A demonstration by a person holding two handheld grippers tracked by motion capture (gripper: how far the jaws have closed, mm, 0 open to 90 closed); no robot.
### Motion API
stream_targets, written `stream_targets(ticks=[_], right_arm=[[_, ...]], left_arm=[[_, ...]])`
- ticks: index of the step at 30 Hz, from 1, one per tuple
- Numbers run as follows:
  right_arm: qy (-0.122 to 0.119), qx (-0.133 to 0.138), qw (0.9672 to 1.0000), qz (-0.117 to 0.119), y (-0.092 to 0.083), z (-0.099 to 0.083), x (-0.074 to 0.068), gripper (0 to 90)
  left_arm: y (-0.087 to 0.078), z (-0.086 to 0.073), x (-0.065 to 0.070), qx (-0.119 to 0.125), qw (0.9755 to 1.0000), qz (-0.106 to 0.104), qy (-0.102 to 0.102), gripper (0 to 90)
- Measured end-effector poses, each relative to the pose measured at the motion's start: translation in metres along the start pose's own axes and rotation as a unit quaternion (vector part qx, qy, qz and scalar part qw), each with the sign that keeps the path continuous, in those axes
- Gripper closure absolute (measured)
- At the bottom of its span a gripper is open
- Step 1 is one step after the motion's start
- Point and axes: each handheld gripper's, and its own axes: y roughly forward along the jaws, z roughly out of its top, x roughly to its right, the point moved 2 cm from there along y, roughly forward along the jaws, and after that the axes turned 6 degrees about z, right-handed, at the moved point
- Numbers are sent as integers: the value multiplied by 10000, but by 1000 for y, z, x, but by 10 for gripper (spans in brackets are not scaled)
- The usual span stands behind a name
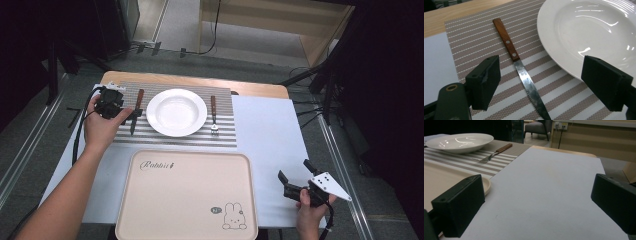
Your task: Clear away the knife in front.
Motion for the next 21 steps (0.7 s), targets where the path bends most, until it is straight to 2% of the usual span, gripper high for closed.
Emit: stream_targets(ticks=[5,12,13,15,17,21], right_arm=[[-14,-9,10000,3,0,0,0,0],[-29,-33,10000,1,1,0,-1,0],[-32,-39,10000,3,1,0,-1,0],[-38,-37,10000,1,1,0,-1,0],[-53,-40,10000,11,1,0,-1,0],[-61,-53,10000,12,1,0,-1,0]], left_arm=[[13,11,-5,-400,9992,79,42,154],[33,21,-8,-838,9965,10,-44,277],[35,23,-8,-864,9962,84,-45,346],[40,25,-9,-946,9951,287,-71,377],[46,27,-10,-1100,9935,300,-69,403],[56,29,-14,-1222,9918,312,-202,458]])
